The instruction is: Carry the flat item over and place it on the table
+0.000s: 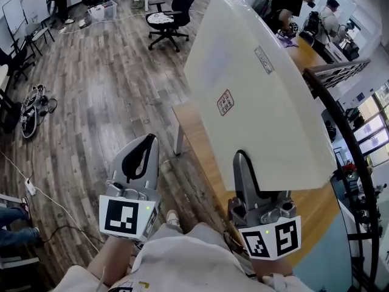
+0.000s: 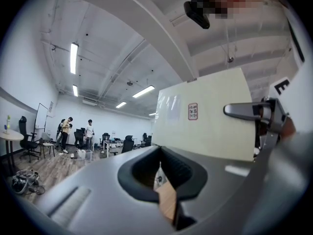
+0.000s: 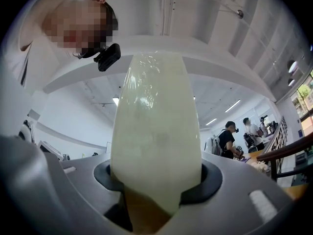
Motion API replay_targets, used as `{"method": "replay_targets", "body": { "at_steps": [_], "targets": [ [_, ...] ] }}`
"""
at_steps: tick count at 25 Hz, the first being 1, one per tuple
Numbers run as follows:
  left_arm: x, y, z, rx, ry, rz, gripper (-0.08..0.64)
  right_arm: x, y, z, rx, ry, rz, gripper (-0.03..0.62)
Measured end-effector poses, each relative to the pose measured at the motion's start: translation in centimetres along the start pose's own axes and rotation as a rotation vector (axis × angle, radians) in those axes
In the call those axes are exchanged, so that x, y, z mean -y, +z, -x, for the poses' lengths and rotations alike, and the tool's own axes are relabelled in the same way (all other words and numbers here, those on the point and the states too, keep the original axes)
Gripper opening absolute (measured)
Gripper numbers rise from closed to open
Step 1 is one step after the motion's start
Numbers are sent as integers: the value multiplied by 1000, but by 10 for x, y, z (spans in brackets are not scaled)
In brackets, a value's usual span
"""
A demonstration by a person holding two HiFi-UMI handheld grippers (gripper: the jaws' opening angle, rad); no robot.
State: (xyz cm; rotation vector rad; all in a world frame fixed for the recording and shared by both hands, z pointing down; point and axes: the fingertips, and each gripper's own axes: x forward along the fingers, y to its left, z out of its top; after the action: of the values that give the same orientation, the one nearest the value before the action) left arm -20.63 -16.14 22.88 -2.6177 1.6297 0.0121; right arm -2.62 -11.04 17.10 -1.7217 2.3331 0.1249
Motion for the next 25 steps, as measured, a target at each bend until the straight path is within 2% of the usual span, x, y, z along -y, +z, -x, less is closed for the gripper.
{"method": "replay_targets", "body": {
  "at_steps": [7, 16, 25],
  "targets": [
    [-4, -10, -15, -25, 14, 9, 3, 10, -11, -18, -31, 10, -3, 284],
    [5, -24, -53, -52, 53, 23, 3, 47, -28, -40, -61, 39, -43, 284],
    [-10, -47, -84, -84, 73, 44, 3, 69, -75, -77, -121, 31, -155, 284]
  ]
}}
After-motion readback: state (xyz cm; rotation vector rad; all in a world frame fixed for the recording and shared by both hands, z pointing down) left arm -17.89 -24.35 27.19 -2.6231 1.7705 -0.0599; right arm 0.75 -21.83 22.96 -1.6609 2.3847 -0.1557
